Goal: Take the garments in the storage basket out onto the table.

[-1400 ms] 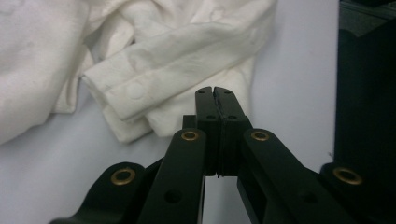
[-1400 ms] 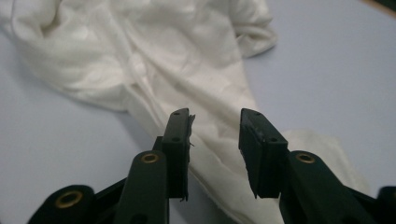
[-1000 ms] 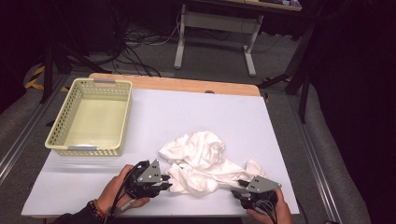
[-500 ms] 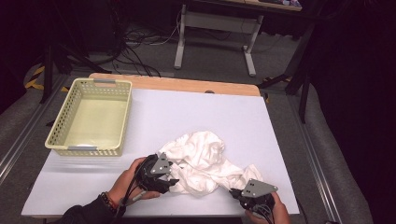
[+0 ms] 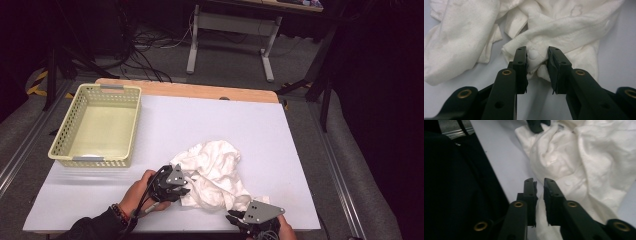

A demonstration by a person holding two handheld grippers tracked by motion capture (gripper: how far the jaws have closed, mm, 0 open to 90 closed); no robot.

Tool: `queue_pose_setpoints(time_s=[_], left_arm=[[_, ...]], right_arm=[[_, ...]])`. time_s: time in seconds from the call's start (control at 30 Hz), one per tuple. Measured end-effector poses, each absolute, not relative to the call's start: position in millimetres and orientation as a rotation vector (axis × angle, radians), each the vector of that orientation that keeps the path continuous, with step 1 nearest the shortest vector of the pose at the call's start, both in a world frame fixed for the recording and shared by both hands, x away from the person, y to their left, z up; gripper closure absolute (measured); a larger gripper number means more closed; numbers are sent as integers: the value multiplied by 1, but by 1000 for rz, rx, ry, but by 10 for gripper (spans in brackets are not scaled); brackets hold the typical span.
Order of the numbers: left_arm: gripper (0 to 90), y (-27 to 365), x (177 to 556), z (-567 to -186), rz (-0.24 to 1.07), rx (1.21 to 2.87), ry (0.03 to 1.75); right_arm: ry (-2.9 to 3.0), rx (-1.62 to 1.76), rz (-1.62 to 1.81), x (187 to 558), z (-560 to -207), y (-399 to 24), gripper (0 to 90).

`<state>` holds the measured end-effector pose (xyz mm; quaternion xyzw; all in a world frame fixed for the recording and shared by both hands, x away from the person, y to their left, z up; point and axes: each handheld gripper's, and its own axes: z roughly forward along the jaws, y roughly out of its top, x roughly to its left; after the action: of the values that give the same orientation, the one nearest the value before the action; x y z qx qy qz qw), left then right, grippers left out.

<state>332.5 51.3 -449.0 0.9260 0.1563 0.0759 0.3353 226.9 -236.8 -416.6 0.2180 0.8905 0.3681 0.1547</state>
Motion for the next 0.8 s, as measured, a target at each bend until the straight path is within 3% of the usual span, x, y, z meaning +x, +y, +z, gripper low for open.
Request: queue_pose_setpoints(time_s=[0.07,0.27,0.47,0.63,0.8], left_arm=[[719,53,332,-447,192,2423,406],[732,59,321,-444,170,2428,386],[726,68,301,-438,154,2399,368],[677,75,286,-434,145,2368,350],[543,78,284,-431,167,2339,367]], right_arm=[[2497,646,1065,231,-413,-239,670],[2402,665,1070,249,-406,-240,627],[2376,534,1010,285,-400,-206,492],[2410,465,881,310,-409,-179,468],[2451,456,773,327,-419,-169,513]])
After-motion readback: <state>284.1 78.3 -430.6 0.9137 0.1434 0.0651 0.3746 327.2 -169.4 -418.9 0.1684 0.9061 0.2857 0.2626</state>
